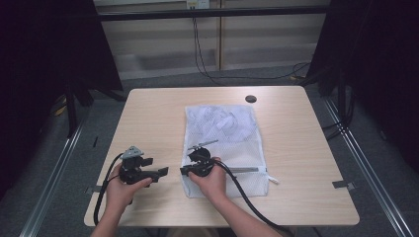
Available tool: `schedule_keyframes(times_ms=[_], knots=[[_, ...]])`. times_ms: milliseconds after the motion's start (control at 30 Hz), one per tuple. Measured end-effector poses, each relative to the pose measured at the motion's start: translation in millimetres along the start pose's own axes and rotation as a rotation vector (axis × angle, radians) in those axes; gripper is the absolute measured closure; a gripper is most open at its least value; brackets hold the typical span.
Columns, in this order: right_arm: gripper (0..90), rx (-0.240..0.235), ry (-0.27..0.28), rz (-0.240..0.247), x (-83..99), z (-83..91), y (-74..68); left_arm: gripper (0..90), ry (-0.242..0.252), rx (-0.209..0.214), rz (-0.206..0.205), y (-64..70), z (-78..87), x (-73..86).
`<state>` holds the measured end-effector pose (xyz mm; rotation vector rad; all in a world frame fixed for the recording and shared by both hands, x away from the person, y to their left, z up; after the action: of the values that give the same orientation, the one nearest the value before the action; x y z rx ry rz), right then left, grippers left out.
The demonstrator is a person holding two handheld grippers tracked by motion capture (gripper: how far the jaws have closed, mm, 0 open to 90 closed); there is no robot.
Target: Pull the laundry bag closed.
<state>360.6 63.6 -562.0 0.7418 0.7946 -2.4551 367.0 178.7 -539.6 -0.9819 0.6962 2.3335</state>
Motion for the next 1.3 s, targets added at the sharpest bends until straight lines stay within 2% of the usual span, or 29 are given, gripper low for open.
schedule_keyframes(times_ms=[200, 300, 467, 533, 600, 667, 900, 1233, 1300], knots=[[85.1, 0.004, -0.013, -0.013, 0.5, -2.0, 1.7, 19.7, -0.004, 0.009, 0.013, 0.1, 0.2, 0.8], [86.7, 0.0, -0.013, -0.029, 0.0, -1.6, 2.0, 21.6, -0.022, 0.038, 0.032, 2.6, 0.6, 2.1], [86.9, -0.022, 0.0, -0.05, -3.5, 4.0, 0.1, 21.8, -0.017, 0.072, 0.055, 8.7, 0.3, 0.5], [86.8, -0.03, 0.008, -0.049, -5.5, 7.4, -0.3, 21.8, -0.027, 0.086, 0.053, 11.2, -0.5, 1.3], [86.9, -0.039, 0.018, -0.051, -7.6, 11.1, -0.9, 21.8, -0.036, 0.105, 0.071, 16.1, -2.4, 2.0], [86.9, -0.044, 0.027, -0.05, -9.1, 14.0, -1.1, 22.1, -0.042, 0.119, 0.065, 19.4, -3.9, 2.4], [86.8, -0.045, 0.045, -0.051, -12.3, 21.1, -1.3, 25.7, -0.048, 0.192, 0.088, 32.0, -6.3, 1.9], [86.9, -0.054, 0.061, -0.052, -14.3, 25.7, -2.2, 28.2, -0.084, 0.226, 0.11, 41.5, -16.1, 5.9], [86.9, -0.056, 0.066, -0.055, -15.1, 26.9, -2.8, 28.4, -0.086, 0.237, 0.124, 44.8, -18.4, 6.0]])
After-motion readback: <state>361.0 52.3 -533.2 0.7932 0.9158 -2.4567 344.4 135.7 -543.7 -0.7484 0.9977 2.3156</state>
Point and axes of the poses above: each handheld gripper's, and its own axes: z roughly backward along the jaws, x roughly out of its underside, y roughly to its right, the point moved 10 cm from there along -z, roughly forward along the jaws, and after that the axes turned 1 degree about z, right-handed, at the moved point
